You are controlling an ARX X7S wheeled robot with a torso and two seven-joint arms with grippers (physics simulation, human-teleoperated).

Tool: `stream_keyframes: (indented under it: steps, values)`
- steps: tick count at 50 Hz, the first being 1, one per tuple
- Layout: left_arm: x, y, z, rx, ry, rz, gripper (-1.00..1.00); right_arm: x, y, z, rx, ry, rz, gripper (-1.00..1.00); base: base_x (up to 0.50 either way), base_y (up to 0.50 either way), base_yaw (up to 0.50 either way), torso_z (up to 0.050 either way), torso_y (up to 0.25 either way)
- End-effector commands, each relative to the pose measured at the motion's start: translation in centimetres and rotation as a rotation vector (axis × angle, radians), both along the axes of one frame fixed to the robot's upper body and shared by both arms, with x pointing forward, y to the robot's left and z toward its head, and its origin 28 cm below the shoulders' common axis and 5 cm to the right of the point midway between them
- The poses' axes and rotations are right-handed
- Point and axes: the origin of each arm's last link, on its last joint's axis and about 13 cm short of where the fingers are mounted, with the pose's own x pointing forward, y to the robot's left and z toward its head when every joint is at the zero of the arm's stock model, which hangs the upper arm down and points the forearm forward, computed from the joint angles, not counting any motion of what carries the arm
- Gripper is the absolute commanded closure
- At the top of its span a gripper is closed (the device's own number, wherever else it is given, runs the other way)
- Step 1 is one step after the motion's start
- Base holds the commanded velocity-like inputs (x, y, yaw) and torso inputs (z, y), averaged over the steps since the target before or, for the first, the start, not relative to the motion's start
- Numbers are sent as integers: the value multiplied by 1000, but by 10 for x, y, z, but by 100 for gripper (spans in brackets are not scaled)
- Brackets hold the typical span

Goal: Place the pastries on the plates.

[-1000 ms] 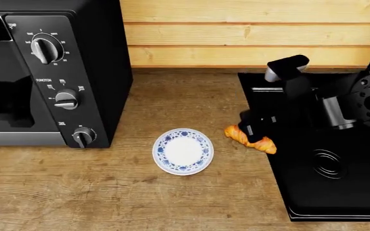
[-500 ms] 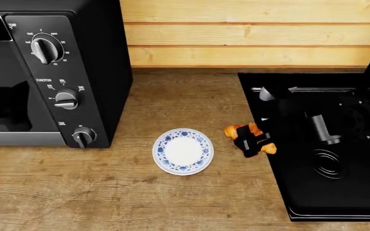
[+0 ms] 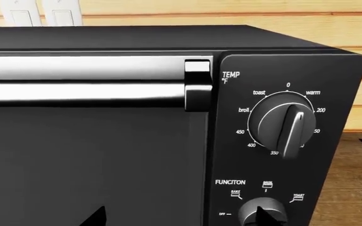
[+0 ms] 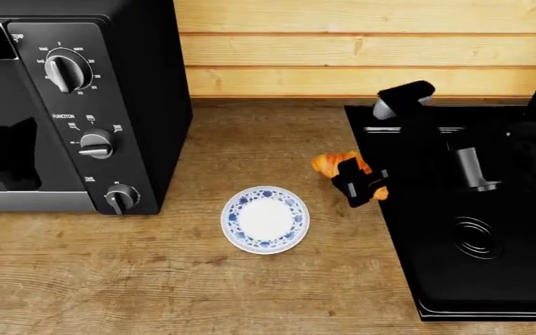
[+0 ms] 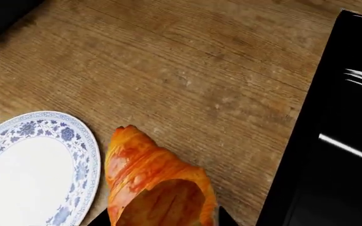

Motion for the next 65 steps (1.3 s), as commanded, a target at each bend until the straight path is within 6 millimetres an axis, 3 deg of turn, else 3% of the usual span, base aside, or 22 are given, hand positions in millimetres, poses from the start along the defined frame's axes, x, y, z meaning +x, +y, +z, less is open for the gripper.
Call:
stream_keyframes:
  steps: [1, 8, 15, 34, 45, 65]
  values:
    - [-2, 0, 1, -17, 1, -16, -100, -3, 16, 29, -9, -96, 72, 100, 0, 0, 0, 0, 0]
    - [-2, 0, -4, -12, 3, -11, -100, 1, 36, 26, 11, -88, 152, 100, 0, 0, 0, 0, 0]
    - [0, -1, -3, -14, 0, -13, -100, 10, 55, 37, 18, -112, 238, 100, 0, 0, 0, 0, 0]
    - [-2, 0, -5, 0, 5, -11, -100, 2, 88, 18, 28, -29, 424, 100, 0, 0, 0, 0, 0]
    - [-3, -1, -5, 5, -5, -13, -100, -5, 91, 12, 5, 2, 453, 100, 0, 0, 0, 0, 0]
    - [-3, 1, -7, 2, 6, -13, -100, 5, 88, -7, -23, -4, 394, 100, 0, 0, 0, 0, 0]
